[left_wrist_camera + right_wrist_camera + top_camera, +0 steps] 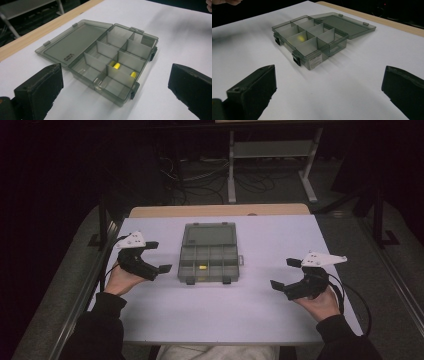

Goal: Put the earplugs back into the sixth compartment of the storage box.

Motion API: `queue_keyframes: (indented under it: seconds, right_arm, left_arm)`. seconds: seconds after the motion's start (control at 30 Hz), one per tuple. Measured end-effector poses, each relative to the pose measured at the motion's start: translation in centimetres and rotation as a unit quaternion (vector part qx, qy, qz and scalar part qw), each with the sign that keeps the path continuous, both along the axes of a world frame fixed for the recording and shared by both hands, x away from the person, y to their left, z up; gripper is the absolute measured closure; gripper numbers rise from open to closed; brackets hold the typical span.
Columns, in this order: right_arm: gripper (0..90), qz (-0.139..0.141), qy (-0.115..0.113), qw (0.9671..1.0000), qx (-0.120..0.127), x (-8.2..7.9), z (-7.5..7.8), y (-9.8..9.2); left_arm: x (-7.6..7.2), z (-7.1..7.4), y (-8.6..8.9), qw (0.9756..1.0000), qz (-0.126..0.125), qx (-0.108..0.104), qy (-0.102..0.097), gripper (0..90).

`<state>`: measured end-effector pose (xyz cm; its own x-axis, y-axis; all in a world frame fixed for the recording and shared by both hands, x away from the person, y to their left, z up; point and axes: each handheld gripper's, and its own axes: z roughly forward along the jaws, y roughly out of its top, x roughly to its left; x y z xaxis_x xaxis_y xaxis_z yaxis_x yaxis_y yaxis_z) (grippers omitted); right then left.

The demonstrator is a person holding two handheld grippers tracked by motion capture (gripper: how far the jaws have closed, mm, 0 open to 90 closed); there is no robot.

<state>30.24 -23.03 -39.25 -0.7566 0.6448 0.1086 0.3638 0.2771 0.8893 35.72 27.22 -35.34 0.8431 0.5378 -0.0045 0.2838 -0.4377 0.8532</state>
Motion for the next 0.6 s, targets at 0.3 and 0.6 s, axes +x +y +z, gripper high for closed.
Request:
queue_keyframes:
  seconds: [0.3,0.6]
  right_arm:
    - [0.0,-0.004,-0.001,1.0,-0.001,0.0,-0.1,-0.2]
    - [0.0,-0.013,-0.002,0.9999,0.0,-0.2,-0.2,-0.6]
  left_arm:
    - [-1.6,-0.5,1.8,0.999,0.026,-0.027,-0.022,0.0]
    - [-2.8,-1.1,4.1,0.9958,0.062,-0.055,-0.037,0.0]
